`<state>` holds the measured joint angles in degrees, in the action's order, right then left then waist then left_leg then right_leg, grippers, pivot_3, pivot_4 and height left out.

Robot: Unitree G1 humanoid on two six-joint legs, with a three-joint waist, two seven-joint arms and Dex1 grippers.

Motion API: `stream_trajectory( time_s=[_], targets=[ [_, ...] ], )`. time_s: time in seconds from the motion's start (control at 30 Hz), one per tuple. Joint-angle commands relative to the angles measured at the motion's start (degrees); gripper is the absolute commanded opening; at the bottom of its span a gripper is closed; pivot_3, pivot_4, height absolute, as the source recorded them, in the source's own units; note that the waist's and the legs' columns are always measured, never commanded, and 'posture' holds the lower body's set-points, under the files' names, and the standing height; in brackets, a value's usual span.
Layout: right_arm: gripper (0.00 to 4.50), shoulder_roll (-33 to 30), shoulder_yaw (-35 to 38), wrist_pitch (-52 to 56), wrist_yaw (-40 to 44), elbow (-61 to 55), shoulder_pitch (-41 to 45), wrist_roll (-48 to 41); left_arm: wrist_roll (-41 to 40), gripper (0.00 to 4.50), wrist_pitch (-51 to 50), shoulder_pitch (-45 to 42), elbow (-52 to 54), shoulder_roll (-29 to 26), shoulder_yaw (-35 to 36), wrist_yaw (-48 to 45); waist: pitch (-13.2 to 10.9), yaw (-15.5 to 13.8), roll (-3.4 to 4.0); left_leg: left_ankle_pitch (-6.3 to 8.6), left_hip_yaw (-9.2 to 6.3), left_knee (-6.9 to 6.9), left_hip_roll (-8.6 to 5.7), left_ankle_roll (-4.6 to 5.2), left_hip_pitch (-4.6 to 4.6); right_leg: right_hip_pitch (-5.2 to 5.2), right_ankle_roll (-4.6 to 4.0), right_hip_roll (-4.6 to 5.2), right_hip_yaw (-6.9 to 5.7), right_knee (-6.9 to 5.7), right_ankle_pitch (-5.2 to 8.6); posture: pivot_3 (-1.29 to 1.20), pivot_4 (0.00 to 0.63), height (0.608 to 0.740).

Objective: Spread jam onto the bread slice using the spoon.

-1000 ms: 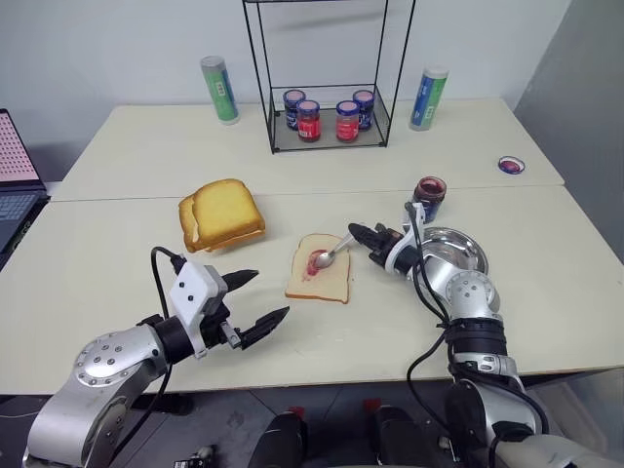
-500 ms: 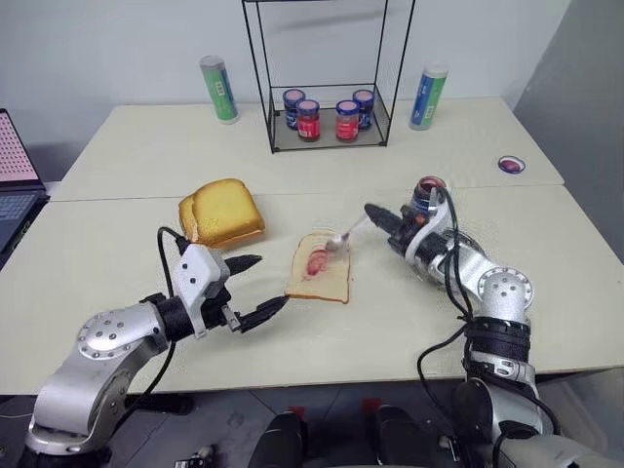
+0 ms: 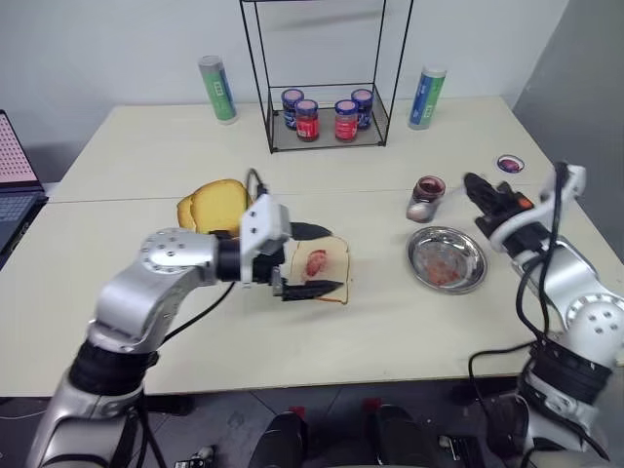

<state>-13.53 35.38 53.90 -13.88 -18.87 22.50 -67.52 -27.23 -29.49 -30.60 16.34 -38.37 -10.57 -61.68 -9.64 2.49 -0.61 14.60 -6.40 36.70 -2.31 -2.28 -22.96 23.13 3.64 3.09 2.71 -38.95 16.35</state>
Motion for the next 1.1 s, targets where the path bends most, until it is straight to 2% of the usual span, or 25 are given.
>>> stream_trajectory(
  time_s=[0.03, 0.13, 0.27, 0.57, 1.1],
  targets=[
    [0.01, -0.82, 1.59, -5.04, 0.8, -1.79, -4.44, 1.78, 3.97, 4.5, 4.54, -2.86, -3.51, 1.77, -2.81, -1.49, 0.0, 0.25, 0.01, 0.0, 0.03, 0.0, -0.01, 0.0, 0.0, 0.01, 0.0, 0.0, 0.04, -0.02, 0.0, 0.0, 0.15, 0.74],
    [0.01, -0.11, 0.7, -8.83, 3.58, 1.67, -7.3, 4.62, 5.34, 4.5, 6.01, -4.48, -6.05, 4.27, -3.94, -1.39, 0.0, 0.61, 0.01, 0.0, 0.07, 0.02, 0.01, 0.0, 0.03, 0.02, 0.0, 0.0, 0.1, -0.03, 0.0, 0.0, 0.15, 0.74],
    [0.01, 0.26, -1.42, -13.39, 6.74, 8.43, -7.12, 9.28, 7.11, 4.5, 8.07, -5.6, -8.37, 6.08, -4.43, -1.85, 0.0, 0.73, 0.01, 0.0, 0.07, 0.04, 0.0, 0.01, 0.05, -0.01, 0.0, -0.02, 0.1, -0.05, 0.0, 0.0, 0.15, 0.74],
    [0.01, -0.76, -3.45, -17.34, 12.33, 16.07, -6.0, 12.52, 8.16, 4.5, 9.28, -5.73, -9.81, 6.77, -3.69, -2.14, 0.0, 0.68, 0.01, -0.01, 0.03, 0.06, 0.02, 0.0, 0.05, -0.02, 0.0, 0.0, 0.09, -0.04, 0.0, 0.0, 0.15, 0.74],
    [3.39, -5.25, -2.76, -16.48, 15.33, 18.86, -7.07, 14.45, 7.9, 4.5, 9.19, -2.58, -6.92, 6.08, -1.59, -0.39, 0.01, 0.59, 0.03, -0.01, 0.02, 0.1, 0.04, 0.0, 0.03, -0.03, 0.01, 0.03, 0.1, -0.05, 0.0, 0.0, 0.15, 0.74]
  ],
)
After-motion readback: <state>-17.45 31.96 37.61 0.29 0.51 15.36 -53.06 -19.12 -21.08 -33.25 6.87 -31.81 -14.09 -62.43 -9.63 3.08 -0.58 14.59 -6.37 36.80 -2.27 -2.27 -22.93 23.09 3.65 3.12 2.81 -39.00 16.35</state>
